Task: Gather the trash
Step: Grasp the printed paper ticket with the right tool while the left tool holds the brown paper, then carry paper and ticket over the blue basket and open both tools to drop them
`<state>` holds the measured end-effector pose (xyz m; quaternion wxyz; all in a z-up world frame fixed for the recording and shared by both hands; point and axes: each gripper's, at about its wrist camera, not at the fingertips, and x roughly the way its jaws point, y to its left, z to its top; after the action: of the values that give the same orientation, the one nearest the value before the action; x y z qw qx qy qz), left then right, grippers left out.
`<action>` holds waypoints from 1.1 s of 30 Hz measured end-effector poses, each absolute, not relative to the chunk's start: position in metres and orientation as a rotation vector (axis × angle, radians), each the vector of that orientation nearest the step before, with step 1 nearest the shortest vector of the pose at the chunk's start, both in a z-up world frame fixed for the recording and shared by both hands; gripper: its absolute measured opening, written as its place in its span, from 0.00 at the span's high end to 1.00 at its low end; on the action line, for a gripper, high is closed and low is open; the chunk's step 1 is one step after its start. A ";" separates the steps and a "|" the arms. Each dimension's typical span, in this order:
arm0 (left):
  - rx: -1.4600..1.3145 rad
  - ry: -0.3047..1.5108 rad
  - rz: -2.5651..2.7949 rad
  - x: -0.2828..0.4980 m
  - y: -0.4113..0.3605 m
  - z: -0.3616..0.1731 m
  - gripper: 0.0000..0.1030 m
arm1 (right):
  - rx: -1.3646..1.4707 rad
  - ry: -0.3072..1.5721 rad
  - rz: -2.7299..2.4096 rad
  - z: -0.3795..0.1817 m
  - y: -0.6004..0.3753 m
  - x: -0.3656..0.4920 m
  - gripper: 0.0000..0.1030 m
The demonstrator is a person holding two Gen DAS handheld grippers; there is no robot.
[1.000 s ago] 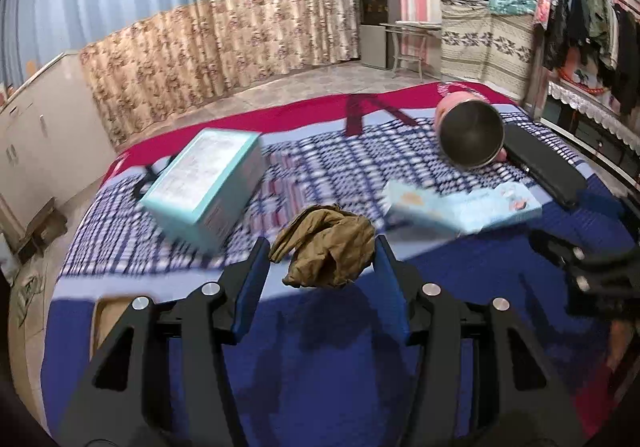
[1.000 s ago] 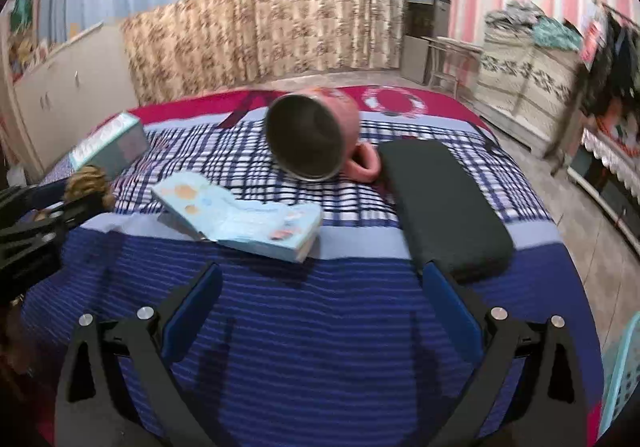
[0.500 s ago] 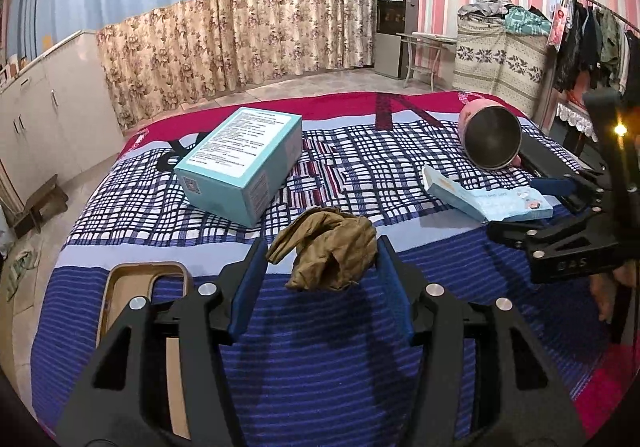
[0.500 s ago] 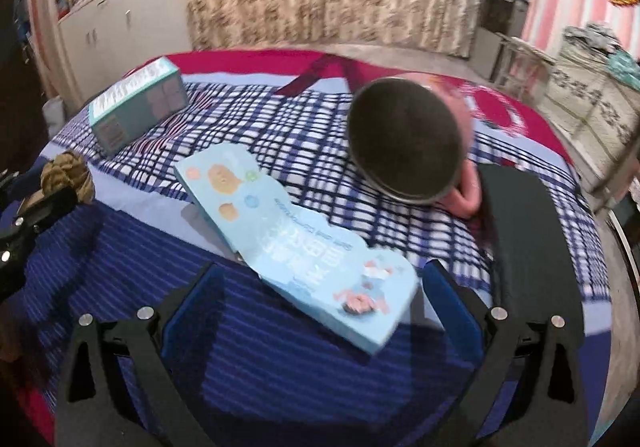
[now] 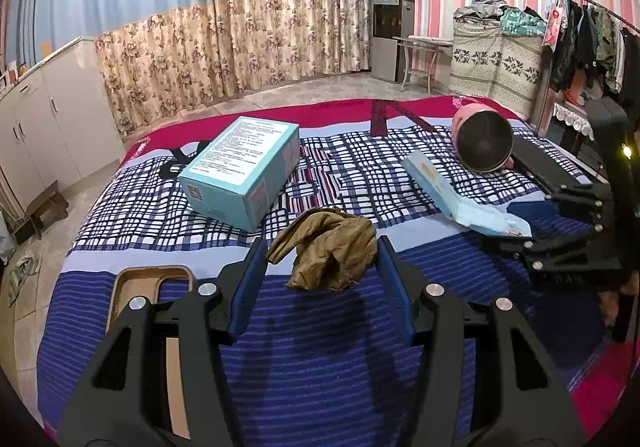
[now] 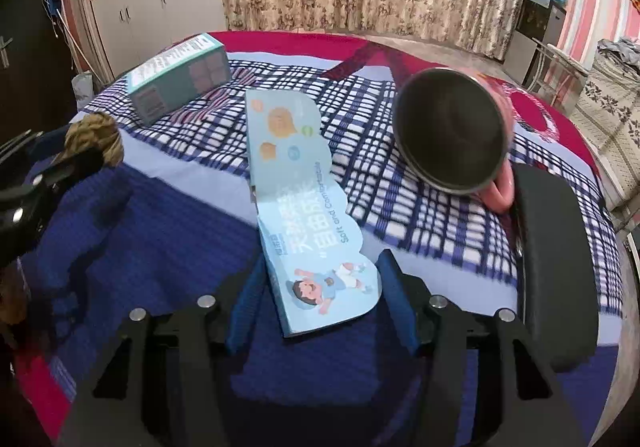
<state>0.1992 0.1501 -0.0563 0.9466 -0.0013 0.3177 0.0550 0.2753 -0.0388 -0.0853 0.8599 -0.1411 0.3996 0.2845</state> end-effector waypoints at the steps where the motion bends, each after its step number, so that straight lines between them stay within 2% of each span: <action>1: -0.002 0.647 0.112 0.198 0.151 -0.056 0.47 | -0.283 0.831 0.591 -0.084 -0.042 0.270 0.45; 6: 0.007 0.648 0.108 0.190 0.145 -0.050 0.47 | -0.227 0.811 0.527 -0.074 -0.070 0.248 0.48; 7: 0.006 0.646 0.101 0.189 0.143 -0.048 0.47 | -0.216 0.809 0.511 -0.072 -0.076 0.246 0.51; 8: 0.005 0.643 0.096 0.189 0.140 -0.046 0.47 | -0.204 0.809 0.494 -0.070 -0.082 0.244 0.83; 9: 0.002 0.637 0.086 0.189 0.137 -0.043 0.47 | -0.191 0.817 0.474 -0.067 -0.089 0.241 0.93; 16: 0.023 0.590 0.032 0.186 0.107 -0.024 0.47 | -0.103 0.778 0.401 -0.056 -0.135 0.216 0.93; 25: 0.078 0.591 0.023 0.182 0.086 -0.020 0.47 | 0.008 0.756 0.439 -0.070 -0.132 0.223 0.92; 27: 0.079 0.594 0.030 0.182 0.087 -0.021 0.47 | -0.009 0.762 0.413 -0.074 -0.127 0.230 0.83; 28: 0.080 0.594 0.034 0.182 0.087 -0.021 0.47 | -0.027 0.753 0.382 -0.075 -0.125 0.233 0.54; 29: 0.082 0.597 0.040 0.183 0.089 -0.023 0.47 | -0.044 0.737 0.353 -0.075 -0.125 0.233 0.21; 30: 0.083 0.601 0.045 0.184 0.090 -0.024 0.47 | -0.080 0.703 0.307 -0.074 -0.122 0.235 0.17; 33: 0.074 0.621 0.057 0.190 0.096 -0.029 0.47 | -0.099 0.722 0.313 -0.077 -0.121 0.243 0.17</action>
<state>0.1895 0.0962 -0.0285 0.9512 0.0366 0.3052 0.0281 0.2428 -0.1213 -0.0769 0.9224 -0.0481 0.3516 0.1525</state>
